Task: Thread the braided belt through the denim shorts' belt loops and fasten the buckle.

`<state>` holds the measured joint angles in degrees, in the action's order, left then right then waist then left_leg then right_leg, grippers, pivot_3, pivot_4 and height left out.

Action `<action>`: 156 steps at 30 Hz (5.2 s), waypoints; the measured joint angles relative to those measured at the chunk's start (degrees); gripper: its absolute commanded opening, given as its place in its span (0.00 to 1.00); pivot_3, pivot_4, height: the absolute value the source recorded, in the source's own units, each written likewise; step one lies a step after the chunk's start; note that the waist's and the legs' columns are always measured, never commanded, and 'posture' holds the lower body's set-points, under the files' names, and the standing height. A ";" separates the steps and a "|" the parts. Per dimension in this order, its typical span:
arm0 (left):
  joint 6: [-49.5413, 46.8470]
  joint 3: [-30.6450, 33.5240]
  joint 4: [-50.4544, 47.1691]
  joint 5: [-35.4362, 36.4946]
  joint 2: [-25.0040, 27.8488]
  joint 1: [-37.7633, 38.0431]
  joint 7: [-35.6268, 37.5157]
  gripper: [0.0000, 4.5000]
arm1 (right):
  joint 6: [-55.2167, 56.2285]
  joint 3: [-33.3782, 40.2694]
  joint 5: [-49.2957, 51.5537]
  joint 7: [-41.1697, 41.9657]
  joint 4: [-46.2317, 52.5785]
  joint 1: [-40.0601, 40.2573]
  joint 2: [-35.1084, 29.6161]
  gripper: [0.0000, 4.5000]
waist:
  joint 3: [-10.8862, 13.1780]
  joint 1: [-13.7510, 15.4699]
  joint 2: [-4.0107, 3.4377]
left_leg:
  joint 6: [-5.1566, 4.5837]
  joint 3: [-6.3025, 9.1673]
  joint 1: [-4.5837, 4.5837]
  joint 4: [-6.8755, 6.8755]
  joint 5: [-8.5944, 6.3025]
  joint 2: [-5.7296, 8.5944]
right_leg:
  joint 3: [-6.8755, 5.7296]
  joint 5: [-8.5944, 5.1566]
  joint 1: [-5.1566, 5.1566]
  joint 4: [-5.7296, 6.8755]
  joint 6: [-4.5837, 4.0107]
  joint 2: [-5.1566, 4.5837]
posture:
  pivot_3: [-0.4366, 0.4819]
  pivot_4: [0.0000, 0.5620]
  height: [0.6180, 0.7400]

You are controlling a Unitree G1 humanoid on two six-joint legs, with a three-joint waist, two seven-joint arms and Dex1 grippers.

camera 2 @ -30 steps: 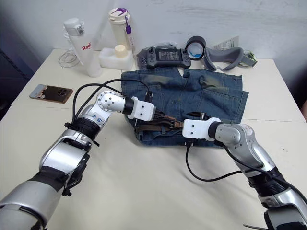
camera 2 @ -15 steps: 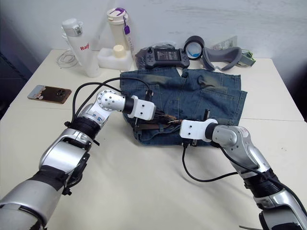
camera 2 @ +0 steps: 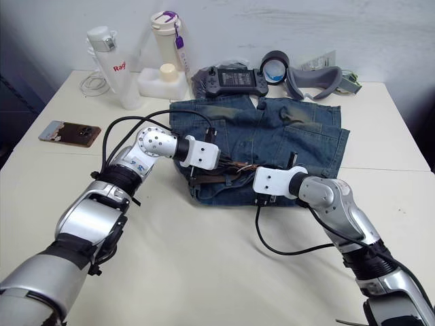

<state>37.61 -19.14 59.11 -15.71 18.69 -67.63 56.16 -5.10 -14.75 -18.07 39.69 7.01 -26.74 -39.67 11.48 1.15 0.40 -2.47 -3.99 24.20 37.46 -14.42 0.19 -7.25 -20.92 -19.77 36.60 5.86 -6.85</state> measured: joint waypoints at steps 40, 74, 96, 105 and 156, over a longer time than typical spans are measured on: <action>-10.28 1.23 -4.74 0.96 -7.35 4.55 -4.54 0.00 | -7.68 10.74 14.94 8.21 -1.88 -3.88 -6.22 0.98 | 0.00 0.18 0.00 | -0.04 0.02 0.02 0.20 -0.02 0.07 | -0.04 0.00 -0.02 0.27 0.01 -0.14 | 0.48 0.27 0.93; -24.33 7.00 -15.17 11.92 -6.36 5.65 3.45 0.81 | 12.81 3.52 5.68 5.97 -12.11 -4.06 -1.93 0.00 | 0.00 0.05 0.00 | -0.09 0.08 0.04 0.28 0.00 0.10 | -0.20 -0.01 0.05 0.30 0.01 -0.25 | 0.48 0.27 0.93; -56.37 8.17 -47.11 20.57 11.15 28.06 10.00 0.00 | 13.28 3.80 4.88 5.30 -11.74 -3.19 -2.27 0.00 | -0.01 -0.79 -0.01 | -0.06 0.28 -0.04 0.26 0.01 0.13 | 0.51 -0.02 0.16 0.32 -0.01 -0.46 | 0.48 0.27 0.93; -62.89 5.99 -49.55 19.83 10.91 28.96 6.51 0.00 | 12.55 3.89 5.29 5.47 -11.16 -2.14 -2.66 0.00 | -0.02 -1.11 -0.03 | -0.05 0.26 -0.08 0.22 0.01 0.12 | 0.52 -0.02 0.16 0.33 -0.01 -0.46 | 0.48 0.27 0.93; -76.26 20.66 -58.81 40.57 24.21 39.24 14.55 0.99 | 40.03 15.59 24.02 11.30 -40.79 8.30 -28.57 1.00 | -0.46 -2.91 0.21 | 0.39 -0.61 -2.73 -1.32 -0.45 -0.26 | 1.23 -0.62 2.11 -0.82 -0.31 -0.43 | 0.48 0.27 0.93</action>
<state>-38.65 1.51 0.30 24.86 42.90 -28.39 70.70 34.93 0.83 5.95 50.98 -33.78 -18.44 -68.24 11.02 -1.76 0.62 -2.08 -4.60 21.47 36.13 -14.87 -0.07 -6.02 -21.54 -17.66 35.78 5.54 -7.28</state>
